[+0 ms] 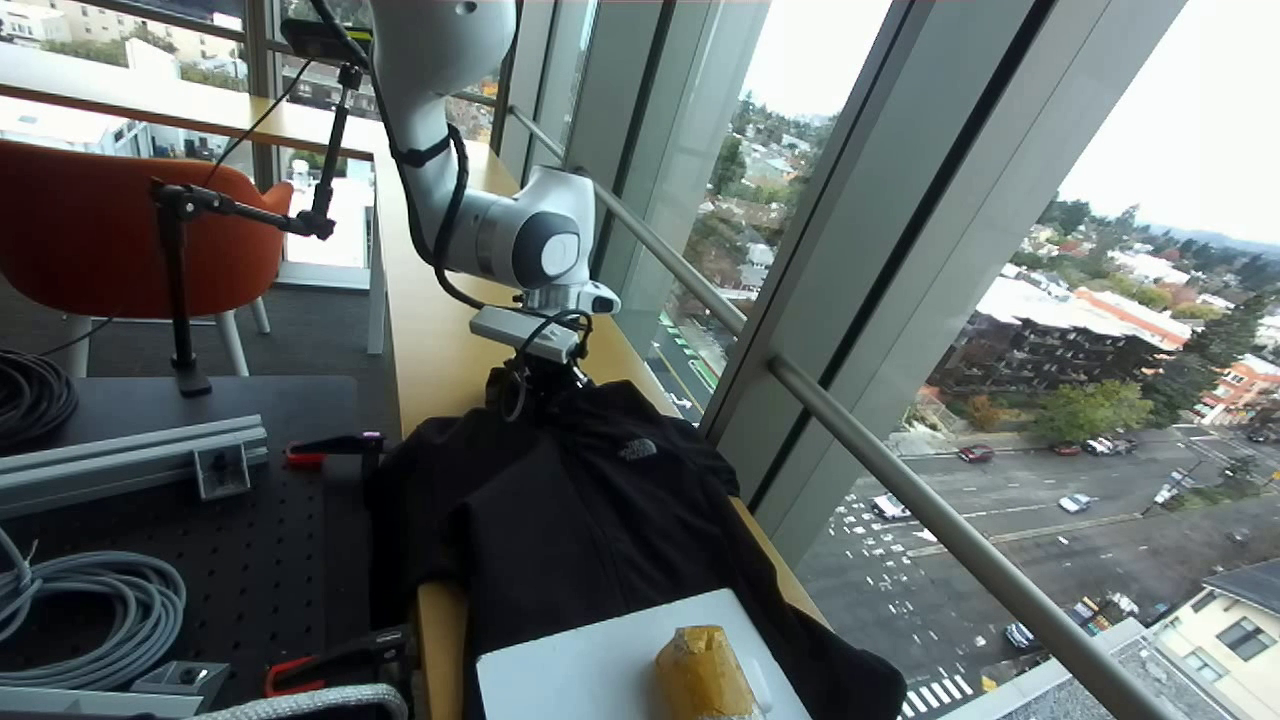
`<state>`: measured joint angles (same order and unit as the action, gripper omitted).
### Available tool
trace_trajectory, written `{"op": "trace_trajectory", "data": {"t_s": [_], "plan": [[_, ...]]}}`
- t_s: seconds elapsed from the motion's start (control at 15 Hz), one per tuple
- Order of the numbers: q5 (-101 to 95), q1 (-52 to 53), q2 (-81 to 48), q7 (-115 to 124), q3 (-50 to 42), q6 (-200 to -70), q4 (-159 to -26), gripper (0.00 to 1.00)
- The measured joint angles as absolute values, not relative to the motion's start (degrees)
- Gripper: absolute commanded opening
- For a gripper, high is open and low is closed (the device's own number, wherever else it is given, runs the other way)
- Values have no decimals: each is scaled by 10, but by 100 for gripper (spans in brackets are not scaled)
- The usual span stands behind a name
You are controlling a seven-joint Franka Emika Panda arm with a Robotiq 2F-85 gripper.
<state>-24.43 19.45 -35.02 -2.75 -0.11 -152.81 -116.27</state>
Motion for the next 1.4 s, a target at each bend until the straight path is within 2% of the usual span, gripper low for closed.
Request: {"op": "trace_trajectory", "data": {"t_s": [1.4], "plan": [[-279,220,-351,-20,-4,-1515,-1148,1]]}}
